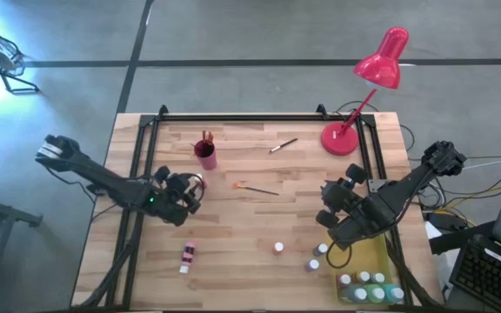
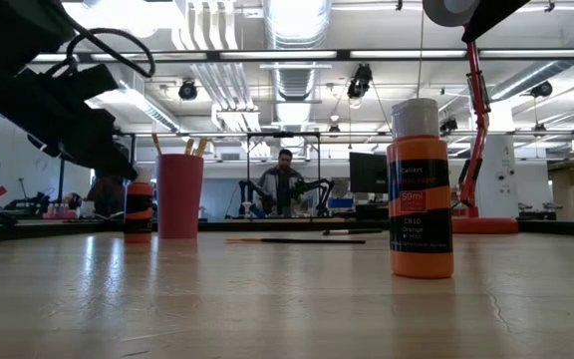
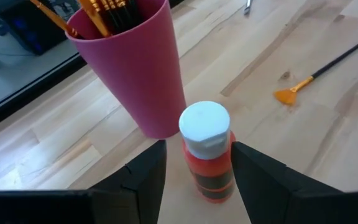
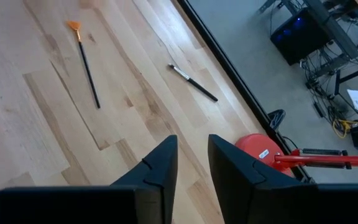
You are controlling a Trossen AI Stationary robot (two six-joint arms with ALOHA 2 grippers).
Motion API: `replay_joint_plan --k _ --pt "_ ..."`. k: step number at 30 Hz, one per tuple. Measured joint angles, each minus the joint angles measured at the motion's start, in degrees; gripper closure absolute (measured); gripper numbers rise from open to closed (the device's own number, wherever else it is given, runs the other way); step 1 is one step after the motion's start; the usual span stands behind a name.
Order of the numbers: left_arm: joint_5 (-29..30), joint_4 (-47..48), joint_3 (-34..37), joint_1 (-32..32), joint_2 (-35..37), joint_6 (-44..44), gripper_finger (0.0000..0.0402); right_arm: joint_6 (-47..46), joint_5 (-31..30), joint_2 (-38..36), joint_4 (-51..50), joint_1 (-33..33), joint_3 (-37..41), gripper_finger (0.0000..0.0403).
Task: Pick & Place Paint Supplies
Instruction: Put the red paint bottle into the yellow bin
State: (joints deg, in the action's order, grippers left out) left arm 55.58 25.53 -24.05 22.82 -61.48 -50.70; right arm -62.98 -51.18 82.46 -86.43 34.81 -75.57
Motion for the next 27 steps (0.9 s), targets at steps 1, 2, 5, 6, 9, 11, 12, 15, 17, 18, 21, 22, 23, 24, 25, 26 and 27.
replay_joint_plan --k 1,2,5,6,9,11,12,15,17,18,21,22,23,24,25,26,27 --pt "0.0 -0.5 0.0 -0.4 -0.3 0.0 0.0216 0.0 0.0 0.0 0.0 0.0 0.0 0.0319" --pt "0.0 -1.2 0.0 -0.8 -0.6 0.2 0.0216 0.0 0.0 0.0 0.0 0.0 0.0 0.0322" --pt "0.0 -3.4 0.0 -1.8 -1.3 2.0 0.0216 0.0 0.0 0.0 0.0 0.0 0.0 0.0329" --pt "0.0 -4.4 0.0 -2.2 -1.6 2.9 0.0216 0.0 0.0 0.0 0.0 0.0 0.0 0.033" --pt "-0.3 -6.1 0.0 -3.1 -2.5 4.8 0.0216 0.0 0.0 0.0 0.0 0.0 0.0 0.0333" --pt "-0.5 -6.4 0.0 -3.8 -3.1 5.2 0.0216 0.0 0.0 0.0 0.0 0.0 0.0 0.0331" --pt "-0.5 -6.6 0.0 -4.1 -3.4 5.3 0.0216 0.0 0.0 0.0 0.0 0.0 0.0 0.0329" --pt "-0.2 -7.0 0.0 -4.8 -3.9 5.3 0.0216 0.0 0.0 0.0 0.0 0.0 0.0 0.0319" --pt "0.0 -7.3 0.0 -5.0 -4.2 5.5 0.0216 0.0 0.0 0.0 0.0 0.0 0.0 0.0312" --pt "-0.1 -7.3 0.0 -5.1 -4.2 5.6 0.0216 0.0 0.0 0.0 0.0 0.0 0.0 0.0309" --pt "-0.1 -7.5 0.0 -5.1 -4.3 5.6 0.0224 0.1 0.0 0.0 0.0 0.0 0.0 0.03" --pt "-0.2 -7.5 0.0 -5.1 -4.3 5.6 0.023 0.1 0.0 0.0 0.0 0.0 0.0 0.0298" --pt "-0.2 -7.6 0.0 -5.1 -4.3 5.6 0.0239 0.1 0.0 0.0 0.0 0.0 0.0 0.0296" --pt "-0.2 -7.7 0.0 -5.1 -4.3 5.6 0.0249 0.1 0.0 0.0 0.0 0.0 0.0 0.0294" --pt "-0.2 -7.8 0.0 -5.1 -4.3 5.7 0.0262 0.1 0.0 0.0 0.0 0.0 0.0 0.0293" --pt "-0.2 -7.8 0.0 -5.1 -4.3 5.9 0.0273 0.1 0.0 0.0 0.0 0.0 0.0 0.0292" --pt "-0.2 -7.8 0.0 -5.1 -4.3 5.9 0.0284 0.1 -0.1 0.0 0.0 0.0 0.0 0.0291"
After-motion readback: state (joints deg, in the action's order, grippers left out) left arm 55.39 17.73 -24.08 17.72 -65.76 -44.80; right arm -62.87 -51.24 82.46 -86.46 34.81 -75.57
